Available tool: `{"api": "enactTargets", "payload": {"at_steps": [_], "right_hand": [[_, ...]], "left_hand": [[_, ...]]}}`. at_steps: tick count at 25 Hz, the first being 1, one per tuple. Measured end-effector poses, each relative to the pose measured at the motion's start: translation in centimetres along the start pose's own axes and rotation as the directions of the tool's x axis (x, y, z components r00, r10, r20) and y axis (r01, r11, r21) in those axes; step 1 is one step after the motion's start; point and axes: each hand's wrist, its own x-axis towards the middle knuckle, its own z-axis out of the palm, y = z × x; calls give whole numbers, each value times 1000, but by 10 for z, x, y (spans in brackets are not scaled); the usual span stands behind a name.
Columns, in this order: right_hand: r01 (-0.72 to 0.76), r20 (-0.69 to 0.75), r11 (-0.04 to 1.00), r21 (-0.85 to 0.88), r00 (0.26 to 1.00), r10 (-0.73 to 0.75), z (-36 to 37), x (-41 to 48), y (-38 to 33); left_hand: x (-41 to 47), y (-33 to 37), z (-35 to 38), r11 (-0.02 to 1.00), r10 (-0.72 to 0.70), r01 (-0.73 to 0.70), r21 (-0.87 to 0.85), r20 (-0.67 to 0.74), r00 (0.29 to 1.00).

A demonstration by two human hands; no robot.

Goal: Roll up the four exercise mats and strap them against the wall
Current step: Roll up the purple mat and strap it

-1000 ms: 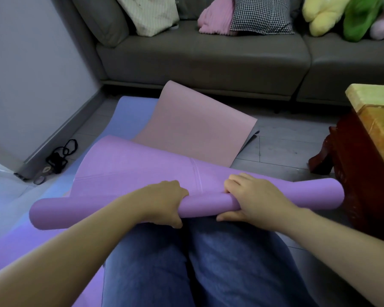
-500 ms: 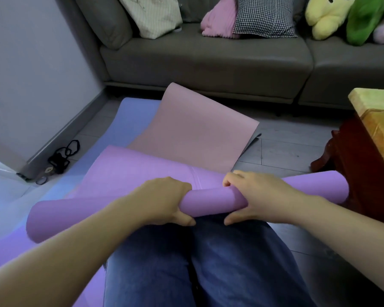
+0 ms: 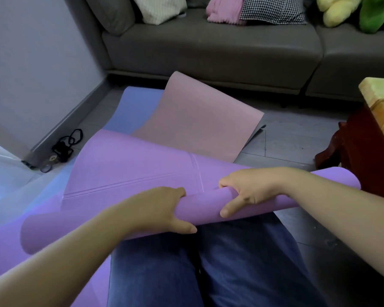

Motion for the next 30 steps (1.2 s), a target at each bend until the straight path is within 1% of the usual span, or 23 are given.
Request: {"api": "enactTargets", "payload": {"at_steps": [1,2,4,6,7,8,9,10,11,12,14,15,16,17,18,19,20,21,22,24,26,28,30], "right_hand": [[6,14,1000,-20,1000,-5,-2,4,-1],[9,20,1000,-29,1000,-8,-4,7,-3],[13,26,999,-41,1000,-12,-6,8,-5],[-24,-20,999,-42,1000,23,0,3,-6],[-32,-117,998,-56,993,25,8,-3,-7],[-1,-307,991,-132,951,-40,20,-7,-5],[20,-498,962,-271,853,-158,36,-11,-3],[1,-611,916,-400,745,-267,53,-12,-3],[-33,-666,883,-469,670,-329,66,-10,-2],[-53,-684,880,-471,653,-327,71,-6,0],[-59,-699,899,-434,651,-295,66,5,6],[-63,-693,899,-434,660,-289,60,7,5],[-74,-676,894,-441,683,-277,53,9,5],[-78,-639,896,-438,728,-249,47,9,3],[-69,-591,911,-406,780,-204,41,9,1],[-52,-531,936,-349,834,-151,36,8,-1],[-39,-459,950,-310,881,-114,29,9,-4],[-39,-382,961,-273,921,-71,20,9,-5],[-35,-334,974,-224,941,-43,13,10,-5],[-33,-328,986,-165,944,-23,8,11,-8],[-28,-509,967,-255,854,-109,19,12,-7],[-38,-611,933,-359,765,-204,31,13,-11],[-66,-541,940,-334,831,-134,18,6,-18]], "left_hand": [[-6,1,13,991,6,19,132,-188,982],[-9,0,29,958,64,39,284,-344,937],[-12,0,47,924,123,69,376,-461,879],[-11,-1,45,939,60,92,331,-423,904],[-11,-1,38,948,30,91,304,-371,928],[-9,-3,32,966,15,65,251,-304,953],[-4,-6,26,982,10,32,184,-224,975],[1,-8,19,995,11,4,103,-140,990],[6,-10,12,1000,20,-19,19,-43,999],[11,-12,6,999,24,-22,-44,48,999],[18,-15,-5,994,25,-11,-106,132,991],[18,-15,-5,994,26,-14,-111,108,994],[17,-15,-1,997,20,-17,-75,31,999],[14,-12,8,1000,25,-24,17,-102,994],[11,-10,20,989,65,-20,148,-305,950],[9,-8,34,954,133,12,298,-459,878],[8,-5,45,927,181,41,373,-541,822],[9,-5,49,922,197,56,384,-587,785],[10,-5,47,928,176,64,368,-583,793],[11,-7,28,953,76,80,292,-488,869],[14,-13,12,987,39,16,160,-335,941],[19,-17,-8,998,63,-63,6,-131,989],[20,-16,-24,992,80,-70,-107,92,993]]}}
